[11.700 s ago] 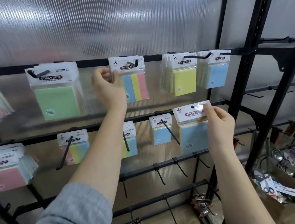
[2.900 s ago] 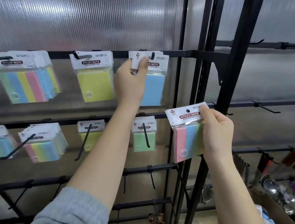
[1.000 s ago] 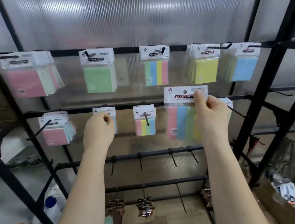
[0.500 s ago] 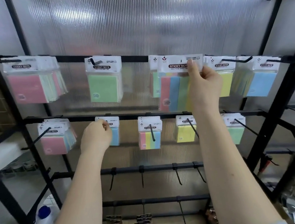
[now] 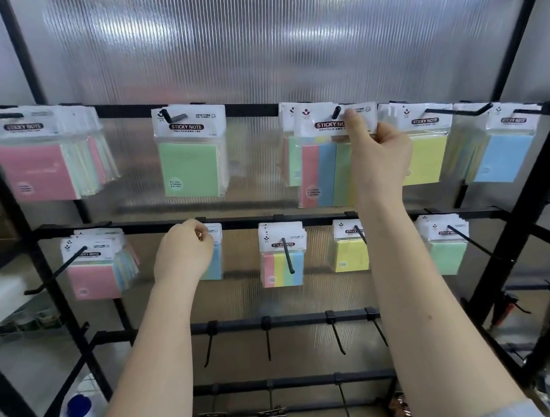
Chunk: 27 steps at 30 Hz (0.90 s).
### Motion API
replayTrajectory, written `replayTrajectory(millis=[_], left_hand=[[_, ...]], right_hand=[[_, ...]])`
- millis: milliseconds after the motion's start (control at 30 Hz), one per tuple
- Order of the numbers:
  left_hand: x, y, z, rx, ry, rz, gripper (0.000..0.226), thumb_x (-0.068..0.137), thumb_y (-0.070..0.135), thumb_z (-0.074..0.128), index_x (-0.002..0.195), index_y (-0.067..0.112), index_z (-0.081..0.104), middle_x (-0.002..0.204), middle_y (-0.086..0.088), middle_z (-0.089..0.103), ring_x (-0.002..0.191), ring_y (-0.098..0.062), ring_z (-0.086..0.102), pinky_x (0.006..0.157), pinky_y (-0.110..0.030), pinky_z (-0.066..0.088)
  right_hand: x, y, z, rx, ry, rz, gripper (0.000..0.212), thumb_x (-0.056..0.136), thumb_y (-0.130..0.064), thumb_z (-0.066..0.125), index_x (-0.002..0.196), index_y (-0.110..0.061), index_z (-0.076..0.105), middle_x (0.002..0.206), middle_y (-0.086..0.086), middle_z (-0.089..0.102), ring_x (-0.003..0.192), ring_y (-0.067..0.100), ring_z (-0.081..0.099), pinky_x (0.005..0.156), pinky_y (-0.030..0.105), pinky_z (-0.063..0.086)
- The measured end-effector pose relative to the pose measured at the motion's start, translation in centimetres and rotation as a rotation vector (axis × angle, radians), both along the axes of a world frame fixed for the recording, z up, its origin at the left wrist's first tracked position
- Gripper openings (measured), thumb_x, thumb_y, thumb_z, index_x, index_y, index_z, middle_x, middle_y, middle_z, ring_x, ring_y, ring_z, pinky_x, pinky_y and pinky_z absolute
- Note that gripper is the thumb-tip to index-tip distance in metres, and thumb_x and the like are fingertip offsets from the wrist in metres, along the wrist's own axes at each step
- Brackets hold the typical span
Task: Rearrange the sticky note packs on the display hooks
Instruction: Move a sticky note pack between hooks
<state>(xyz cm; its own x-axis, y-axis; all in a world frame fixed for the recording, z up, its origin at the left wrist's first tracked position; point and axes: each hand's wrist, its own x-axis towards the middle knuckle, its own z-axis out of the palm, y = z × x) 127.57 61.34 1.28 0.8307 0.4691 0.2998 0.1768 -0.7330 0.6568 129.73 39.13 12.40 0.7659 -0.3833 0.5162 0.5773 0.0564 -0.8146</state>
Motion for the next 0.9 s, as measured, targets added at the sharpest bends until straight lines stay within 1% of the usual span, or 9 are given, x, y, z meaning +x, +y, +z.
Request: replayTrajectory(millis=[133,267,367,433,500,633,700,800,900], left_hand=[[0.4,0.0,-0.1,-0.009,0.001,-0.02,0.019,0.095,0.02,0.043,0.105,0.017,0.059,0.103,-0.007,0.057,0.086,-0.03,0.06,0.071,-0.044,0.056],[0.7,0.1,-0.1,-0.006,0.001,-0.019,0.018,0.094,0.019,0.045,0.103,0.018,0.06,0.103,-0.006,0.058,0.088,-0.029,0.058,0.07,-0.044,0.056],[0.7,0.2,-0.2,-0.036,-0.003,-0.014,0.018,0.093,0.018,0.046,0.102,0.017,0.061,0.103,-0.006,0.057,0.088,-0.029,0.058,0.07,-0.044,0.057],[0.7,0.3,-0.3,-0.035,-0.007,-0.019,0.018,0.093,0.018,0.046,0.103,0.017,0.061,0.103,-0.006,0.057,0.088,-0.029,0.058,0.07,-0.044,0.057],[0.7,0.4,-0.2,-0.029,-0.008,-0.02,0.017,0.093,0.018,0.046,0.102,0.017,0.061,0.102,-0.005,0.057,0.087,-0.028,0.059,0.069,-0.044,0.057],[0.7,0.4,-0.2,-0.032,-0.013,-0.02,0.017,0.094,0.018,0.046,0.101,0.016,0.061,0.103,-0.004,0.056,0.087,-0.028,0.057,0.069,-0.045,0.057],[0.8,0.2,-0.2,-0.027,-0.015,-0.02,0.018,0.094,0.018,0.046,0.103,0.015,0.061,0.105,-0.004,0.055,0.089,-0.028,0.056,0.07,-0.045,0.057],[0.7,0.1,-0.2,-0.026,-0.018,-0.018,0.018,0.094,0.018,0.046,0.104,0.016,0.061,0.106,-0.004,0.055,0.087,-0.027,0.057,0.069,-0.044,0.057],[0.6,0.2,-0.4,-0.025,-0.016,-0.017,0.016,0.094,0.019,0.046,0.102,0.017,0.06,0.103,-0.004,0.055,0.084,-0.026,0.059,0.069,-0.043,0.057]], right_hand=[[1.6,0.5,-0.4,-0.021,0.033,0.001,0.054,0.088,-0.031,0.065,0.05,-0.022,0.028,0.036,-0.015,0.025,0.039,0.006,0.02,0.04,0.014,0.018],[3.8,1.1,-0.2,-0.042,0.053,-0.038,0.049,0.088,-0.029,0.064,0.056,-0.02,0.028,0.049,-0.011,0.025,0.043,0.005,0.019,0.043,0.017,0.018],[5.2,1.5,-0.1,-0.052,0.072,-0.079,0.041,0.087,-0.031,0.066,0.058,-0.022,0.038,0.053,-0.013,0.034,0.041,0.002,0.029,0.043,0.012,0.024],[6.0,1.7,0.0,-0.064,0.083,-0.104,0.031,0.086,-0.032,0.067,0.064,-0.024,0.046,0.059,-0.015,0.042,0.048,0.0,0.036,0.05,0.012,0.029],[6.6,1.8,0.0,-0.067,0.084,-0.125,0.025,0.085,-0.032,0.068,0.07,-0.024,0.05,0.065,-0.015,0.048,0.056,0.0,0.042,0.055,0.013,0.033],[7.1,1.9,0.1,-0.057,0.061,-0.144,0.018,0.084,-0.028,0.07,0.078,-0.024,0.054,0.071,-0.016,0.055,0.063,-0.003,0.049,0.059,0.008,0.038],[7.2,1.8,0.1,-0.051,0.056,-0.152,0.017,0.083,-0.029,0.071,0.086,-0.022,0.056,0.077,-0.016,0.057,0.07,-0.002,0.053,0.064,0.009,0.041],[6.9,1.5,-0.6,-0.043,0.049,-0.189,0.018,0.084,-0.03,0.069,0.093,-0.022,0.056,0.088,-0.011,0.06,0.084,0.005,0.058,0.074,0.013,0.043],[6.2,0.9,-2.3,-0.053,0.063,-0.215,0.016,0.087,-0.029,0.066,0.096,-0.022,0.055,0.092,-0.011,0.059,0.089,0.006,0.057,0.079,0.015,0.043]])
